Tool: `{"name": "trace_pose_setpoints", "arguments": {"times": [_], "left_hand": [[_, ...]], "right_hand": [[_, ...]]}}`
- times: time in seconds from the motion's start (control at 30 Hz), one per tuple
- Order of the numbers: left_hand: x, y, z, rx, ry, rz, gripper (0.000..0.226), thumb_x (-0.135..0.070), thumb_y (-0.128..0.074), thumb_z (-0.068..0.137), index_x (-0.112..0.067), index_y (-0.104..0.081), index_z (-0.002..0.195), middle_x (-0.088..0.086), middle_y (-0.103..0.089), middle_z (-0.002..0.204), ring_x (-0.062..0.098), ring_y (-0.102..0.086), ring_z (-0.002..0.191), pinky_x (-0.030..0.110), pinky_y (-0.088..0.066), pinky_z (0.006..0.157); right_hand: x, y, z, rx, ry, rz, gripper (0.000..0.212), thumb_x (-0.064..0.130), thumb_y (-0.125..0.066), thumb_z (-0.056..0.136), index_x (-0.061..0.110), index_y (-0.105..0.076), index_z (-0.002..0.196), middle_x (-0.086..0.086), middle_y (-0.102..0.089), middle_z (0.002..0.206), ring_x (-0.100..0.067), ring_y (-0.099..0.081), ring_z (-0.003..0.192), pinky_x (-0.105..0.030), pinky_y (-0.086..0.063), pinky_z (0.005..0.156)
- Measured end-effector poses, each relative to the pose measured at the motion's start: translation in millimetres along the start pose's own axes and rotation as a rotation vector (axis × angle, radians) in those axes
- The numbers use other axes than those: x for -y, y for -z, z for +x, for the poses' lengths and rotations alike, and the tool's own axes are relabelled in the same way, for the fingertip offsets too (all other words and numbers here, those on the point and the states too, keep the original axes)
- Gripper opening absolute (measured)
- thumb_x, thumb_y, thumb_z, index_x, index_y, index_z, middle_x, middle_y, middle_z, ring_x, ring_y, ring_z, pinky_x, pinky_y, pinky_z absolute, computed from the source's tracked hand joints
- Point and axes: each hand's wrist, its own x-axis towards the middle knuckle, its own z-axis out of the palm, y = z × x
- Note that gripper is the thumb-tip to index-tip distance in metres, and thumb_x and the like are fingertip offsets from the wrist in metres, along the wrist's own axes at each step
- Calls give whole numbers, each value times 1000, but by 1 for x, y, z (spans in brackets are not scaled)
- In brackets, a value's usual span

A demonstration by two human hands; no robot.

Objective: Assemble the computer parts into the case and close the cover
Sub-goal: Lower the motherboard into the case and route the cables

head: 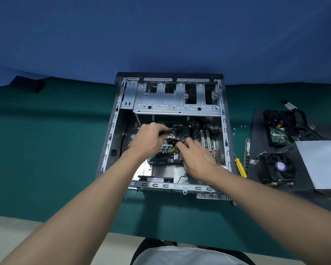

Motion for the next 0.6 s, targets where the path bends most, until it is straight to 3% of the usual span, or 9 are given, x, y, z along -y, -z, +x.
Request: {"name": "trace_pose_setpoints", "arguments": {"times": [0.07, 0.17, 0.27, 0.33, 0.4, 0.53, 0.6], "left_hand": [[4, -4, -2, -2, 32, -22, 30, -9, -59, 95, -17, -66, 123, 6, -69, 111, 17, -62, 80, 31, -50, 74], [12, -11, -7, 0, 86, -62, 42, -3, -58, 93, -23, -59, 131, 7, -65, 123, 14, -62, 81, 27, -53, 74], [17, -18, -14, 43, 103, -138, 62, -2, -61, 92, -31, -43, 143, 9, -52, 140, 10, -56, 78, 10, -41, 63], [18, -23, -19, 62, 90, -168, 68, -4, -62, 91, -37, -37, 145, 9, -48, 143, 9, -55, 78, 16, -42, 71], [20, -29, -23, 59, 104, -196, 68, -8, -63, 91, -40, -36, 145, 8, -50, 141, 10, -55, 79, 18, -42, 69], [24, -41, -27, 113, 180, -270, 73, -15, -69, 88, -39, -32, 146, 6, -58, 130, 15, -57, 93, 21, -45, 68], [26, -45, -28, 157, 205, -261, 77, -18, -72, 86, -37, -30, 147, 4, -64, 119, 14, -59, 89, 25, -47, 74]], "right_hand": [[1, 5, -6, 184, -18, 33, 24, -2, -52, 80, 19, -45, 90, -2, -54, 84, -18, -55, 71, -34, -55, 66], [-1, 3, -9, 523, 28, -22, 7, 13, -56, 90, 18, -61, 94, 3, -59, 83, -16, -56, 75, -37, -47, 84], [-2, -4, -7, 574, -15, -61, 15, 13, -52, 93, 14, -66, 98, -3, -66, 94, -19, -62, 83, -36, -53, 82], [-4, -9, -5, 568, -98, 21, 11, 11, -54, 91, 7, -65, 90, -6, -67, 91, -17, -62, 78, -34, -55, 77], [-5, -11, -2, 580, -271, 231, 14, 11, -51, 93, 4, -55, 82, -5, -60, 80, -15, -55, 65, -27, -51, 62], [6, -6, 8, 467, -856, 1079, 14, 5, -45, 96, 2, -49, 109, -12, -58, 82, -22, -58, 57, -26, -49, 44], [12, -4, 15, 405, -1013, 1251, 17, 2, -48, 94, 1, -53, 109, -12, -60, 77, -19, -58, 55, -27, -51, 42]]}}
